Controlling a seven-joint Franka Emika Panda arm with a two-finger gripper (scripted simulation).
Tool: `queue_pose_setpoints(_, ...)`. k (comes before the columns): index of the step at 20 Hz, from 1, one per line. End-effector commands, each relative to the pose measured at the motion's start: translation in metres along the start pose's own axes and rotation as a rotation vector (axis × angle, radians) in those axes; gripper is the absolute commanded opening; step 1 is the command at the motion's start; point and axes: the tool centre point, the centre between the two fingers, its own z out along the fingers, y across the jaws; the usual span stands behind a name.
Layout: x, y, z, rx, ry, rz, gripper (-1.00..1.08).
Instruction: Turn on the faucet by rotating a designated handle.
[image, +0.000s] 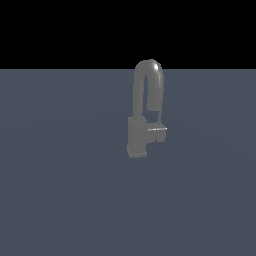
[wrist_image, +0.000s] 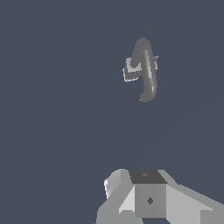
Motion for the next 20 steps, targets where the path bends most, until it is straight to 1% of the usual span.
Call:
queue_pose_setpoints(1,0.01,0.001,0.001,0.02,-0.024,0.021,-1.0)
queue_pose_setpoints(7,0.041,0.006,0.006,0.083,-0.099,0.089,-1.0)
queue_pose_setpoints(20,0.112,0.025,0.028,0.237,-0.28,0.253,-1.0)
